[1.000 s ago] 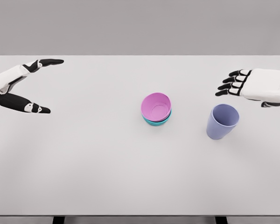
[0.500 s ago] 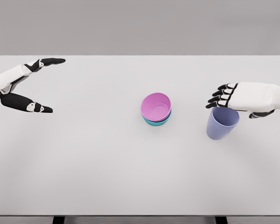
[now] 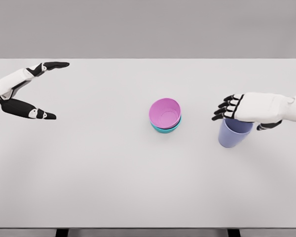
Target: Stacking bowl and cup with both arms
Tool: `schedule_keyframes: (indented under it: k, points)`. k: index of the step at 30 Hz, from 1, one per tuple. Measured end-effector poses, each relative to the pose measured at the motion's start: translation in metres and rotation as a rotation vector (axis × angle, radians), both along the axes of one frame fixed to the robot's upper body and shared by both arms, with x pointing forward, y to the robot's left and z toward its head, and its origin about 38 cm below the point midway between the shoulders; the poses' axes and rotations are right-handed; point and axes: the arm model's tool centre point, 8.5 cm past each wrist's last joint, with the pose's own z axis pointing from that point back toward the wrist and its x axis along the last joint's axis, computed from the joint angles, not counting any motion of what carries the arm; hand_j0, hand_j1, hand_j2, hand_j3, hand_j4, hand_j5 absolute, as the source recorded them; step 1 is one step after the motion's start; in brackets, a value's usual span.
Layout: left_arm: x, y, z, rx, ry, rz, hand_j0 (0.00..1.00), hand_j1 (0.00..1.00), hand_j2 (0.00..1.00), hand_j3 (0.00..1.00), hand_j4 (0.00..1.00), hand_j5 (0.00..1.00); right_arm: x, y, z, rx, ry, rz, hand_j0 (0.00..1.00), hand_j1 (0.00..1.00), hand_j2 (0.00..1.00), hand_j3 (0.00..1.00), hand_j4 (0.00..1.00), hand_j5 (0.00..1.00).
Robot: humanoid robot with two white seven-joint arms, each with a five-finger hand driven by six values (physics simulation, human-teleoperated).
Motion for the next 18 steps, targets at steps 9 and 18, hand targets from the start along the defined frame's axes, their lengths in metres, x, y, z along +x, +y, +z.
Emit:
schedule_keyframes:
  k: [9, 18]
  points:
    - [0.000, 0.000, 0.000, 0.000, 0.000, 0.000, 1.00, 1.00, 1.00, 1.00, 1.00, 1.00, -0.001, 0.004, -0.013, -0.002, 0.035, 0.007, 1.00, 1.00, 1.00, 1.00, 1.00, 1.00]
    - [0.000, -0.001, -0.001, -0.003, 0.001, 0.000, 1.00, 1.00, 1.00, 1.00, 1.00, 1.00, 0.003, 0.005, -0.016, 0.005, 0.041, 0.002, 0.82, 0.82, 0.82, 0.82, 0.82, 0.82]
